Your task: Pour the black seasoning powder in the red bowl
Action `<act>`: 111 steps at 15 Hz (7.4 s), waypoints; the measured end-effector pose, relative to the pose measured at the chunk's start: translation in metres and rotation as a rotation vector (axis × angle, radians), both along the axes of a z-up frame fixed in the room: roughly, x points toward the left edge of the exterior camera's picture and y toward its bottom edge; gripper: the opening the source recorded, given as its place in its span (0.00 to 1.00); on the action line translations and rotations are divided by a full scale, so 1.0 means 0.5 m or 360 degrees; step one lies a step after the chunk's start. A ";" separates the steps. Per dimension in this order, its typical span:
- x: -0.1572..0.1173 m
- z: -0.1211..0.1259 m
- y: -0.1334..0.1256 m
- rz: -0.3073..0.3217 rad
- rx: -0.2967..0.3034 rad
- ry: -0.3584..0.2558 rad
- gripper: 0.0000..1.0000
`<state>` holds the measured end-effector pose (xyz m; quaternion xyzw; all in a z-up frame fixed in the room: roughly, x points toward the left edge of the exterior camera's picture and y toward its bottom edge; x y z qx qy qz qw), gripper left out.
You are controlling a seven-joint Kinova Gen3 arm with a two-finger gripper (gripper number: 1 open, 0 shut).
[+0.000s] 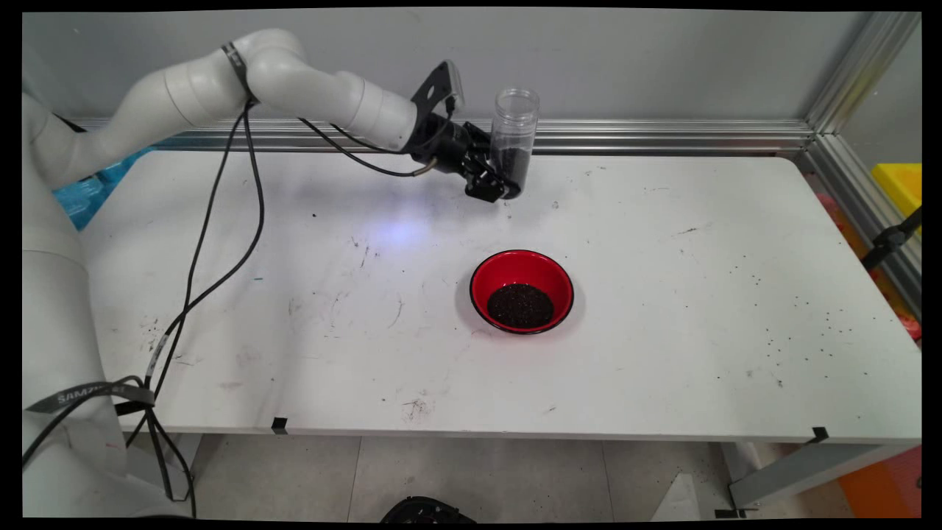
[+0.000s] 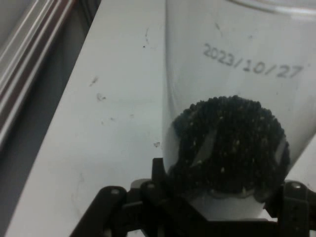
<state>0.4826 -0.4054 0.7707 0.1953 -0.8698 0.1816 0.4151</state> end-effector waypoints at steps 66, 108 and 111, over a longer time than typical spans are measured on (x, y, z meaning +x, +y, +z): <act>-0.182 -0.053 0.145 -0.1270 -0.2447 -0.1812 0.00; -0.174 -0.089 0.145 -0.0912 -0.1706 -0.1310 0.00; -0.161 -0.081 0.131 -0.0827 -0.1510 -0.1157 0.00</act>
